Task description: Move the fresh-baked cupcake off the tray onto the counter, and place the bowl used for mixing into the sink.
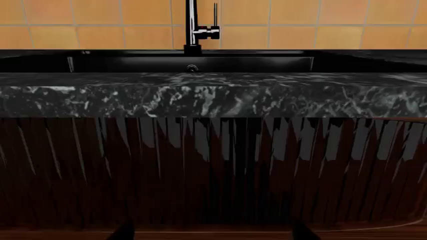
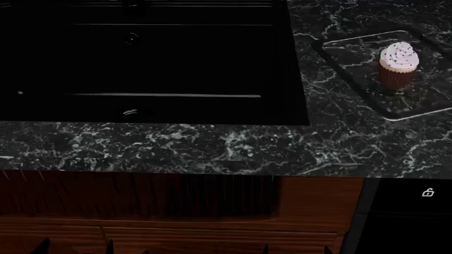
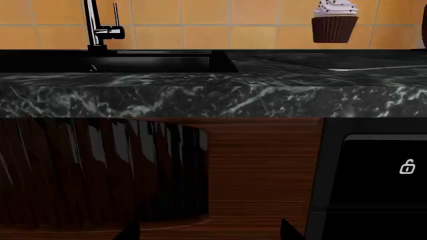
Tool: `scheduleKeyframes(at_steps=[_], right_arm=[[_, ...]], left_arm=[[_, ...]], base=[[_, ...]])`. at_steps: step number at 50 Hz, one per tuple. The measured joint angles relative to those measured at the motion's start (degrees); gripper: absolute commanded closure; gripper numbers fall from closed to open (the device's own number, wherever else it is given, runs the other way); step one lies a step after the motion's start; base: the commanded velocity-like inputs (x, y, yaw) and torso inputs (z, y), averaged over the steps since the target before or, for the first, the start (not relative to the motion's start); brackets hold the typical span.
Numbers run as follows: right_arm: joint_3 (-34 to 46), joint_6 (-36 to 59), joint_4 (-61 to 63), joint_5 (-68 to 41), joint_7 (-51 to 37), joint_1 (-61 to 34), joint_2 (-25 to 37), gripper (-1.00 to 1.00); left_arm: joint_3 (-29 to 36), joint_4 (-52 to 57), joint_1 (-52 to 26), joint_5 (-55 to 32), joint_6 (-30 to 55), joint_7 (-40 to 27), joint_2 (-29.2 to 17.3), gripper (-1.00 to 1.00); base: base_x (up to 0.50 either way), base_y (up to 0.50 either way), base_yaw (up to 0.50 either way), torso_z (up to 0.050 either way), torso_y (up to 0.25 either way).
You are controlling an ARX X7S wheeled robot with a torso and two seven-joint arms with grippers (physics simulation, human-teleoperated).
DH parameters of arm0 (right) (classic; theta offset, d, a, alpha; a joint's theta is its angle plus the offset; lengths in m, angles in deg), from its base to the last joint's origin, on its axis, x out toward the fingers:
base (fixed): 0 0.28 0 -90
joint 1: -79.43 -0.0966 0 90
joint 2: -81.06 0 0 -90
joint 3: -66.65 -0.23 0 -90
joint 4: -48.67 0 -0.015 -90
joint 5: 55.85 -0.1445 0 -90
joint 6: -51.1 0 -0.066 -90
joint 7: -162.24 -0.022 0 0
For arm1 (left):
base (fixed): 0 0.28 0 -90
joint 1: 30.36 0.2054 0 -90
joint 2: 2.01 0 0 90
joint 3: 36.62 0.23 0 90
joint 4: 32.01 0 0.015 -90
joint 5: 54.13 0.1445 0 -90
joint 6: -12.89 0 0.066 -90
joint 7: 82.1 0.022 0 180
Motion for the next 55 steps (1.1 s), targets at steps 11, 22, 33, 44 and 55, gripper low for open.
scheduleKeyframes(at_steps=[11,22,33,44,55], right_arm=[[1.39,0.54,0.85,-1.1,-1.92,0.23,1.31,-1.0],[2.79,2.78,3.45,-2.37,-3.62,0.56,2.76,-1.0],[3.48,9.76,11.9,-3.53,-5.04,0.63,4.64,-1.0],[3.78,23.5,24.37,-4.79,-5.9,-4.32,7.24,-1.0],[3.54,39.12,33.4,-6.37,-5.98,-14.61,9.38,-1.0]], left_arm=[[1.64,-0.32,-0.36,-2.21,-0.27,-1.48,-1.41,-1.0],[3.61,2.06,0.5,-3.65,0.35,-2.46,-2.97,-1.0],[5.13,11.5,0.87,-4.9,7.63,-3.38,-4.83,-1.0],[4.82,24.19,-6.56,-8.23,24.43,-4.45,-6.83,-1.0],[4.89,30.62,-17.88,-10.27,37.78,-5.93,-7.98,-1.0]], base=[[0.0,0.0,0.0,0.0,0.0],[0.0,0.0,0.0,0.028,0.0],[0.0,0.0,0.0,0.05,0.0],[0.0,0.0,0.0,0.05,0.0],[0.0,0.0,0.0,0.05,0.0]])
